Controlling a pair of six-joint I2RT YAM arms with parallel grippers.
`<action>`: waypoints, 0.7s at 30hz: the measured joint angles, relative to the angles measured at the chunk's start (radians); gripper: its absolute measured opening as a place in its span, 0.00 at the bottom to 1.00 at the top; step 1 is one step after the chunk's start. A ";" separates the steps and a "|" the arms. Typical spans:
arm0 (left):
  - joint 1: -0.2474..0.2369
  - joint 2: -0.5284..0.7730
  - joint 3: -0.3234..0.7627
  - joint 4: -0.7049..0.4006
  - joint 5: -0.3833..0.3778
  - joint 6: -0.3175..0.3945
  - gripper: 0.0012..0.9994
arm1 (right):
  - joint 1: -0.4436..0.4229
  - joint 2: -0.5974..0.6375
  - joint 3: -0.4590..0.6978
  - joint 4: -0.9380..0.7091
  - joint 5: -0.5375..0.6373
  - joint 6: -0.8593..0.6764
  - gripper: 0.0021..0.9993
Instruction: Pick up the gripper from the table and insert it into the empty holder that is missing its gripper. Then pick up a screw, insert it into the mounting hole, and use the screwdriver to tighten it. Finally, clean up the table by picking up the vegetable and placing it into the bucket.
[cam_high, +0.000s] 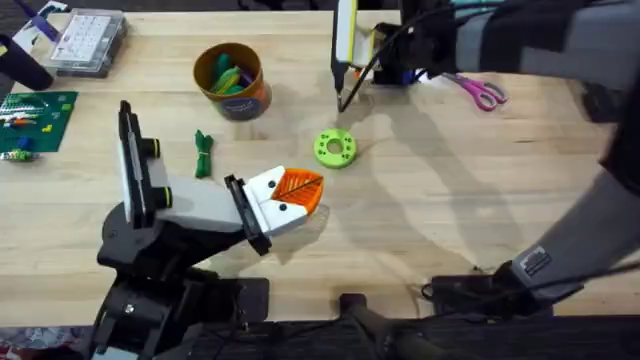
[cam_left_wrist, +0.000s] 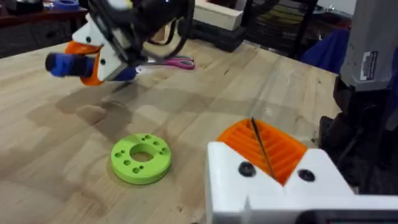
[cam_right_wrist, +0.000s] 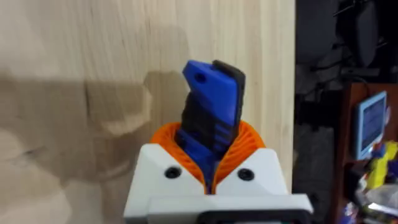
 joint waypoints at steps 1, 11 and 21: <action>0.000 0.000 0.000 0.000 -0.001 0.000 0.02 | -0.003 0.022 0.000 0.023 0.002 -0.021 0.02; 0.000 0.000 0.000 0.000 -0.009 0.000 0.02 | -0.005 0.118 0.022 0.079 0.029 -0.170 0.02; 0.000 0.000 0.000 0.001 -0.011 0.000 0.02 | -0.007 0.120 0.043 0.038 0.032 -0.170 0.39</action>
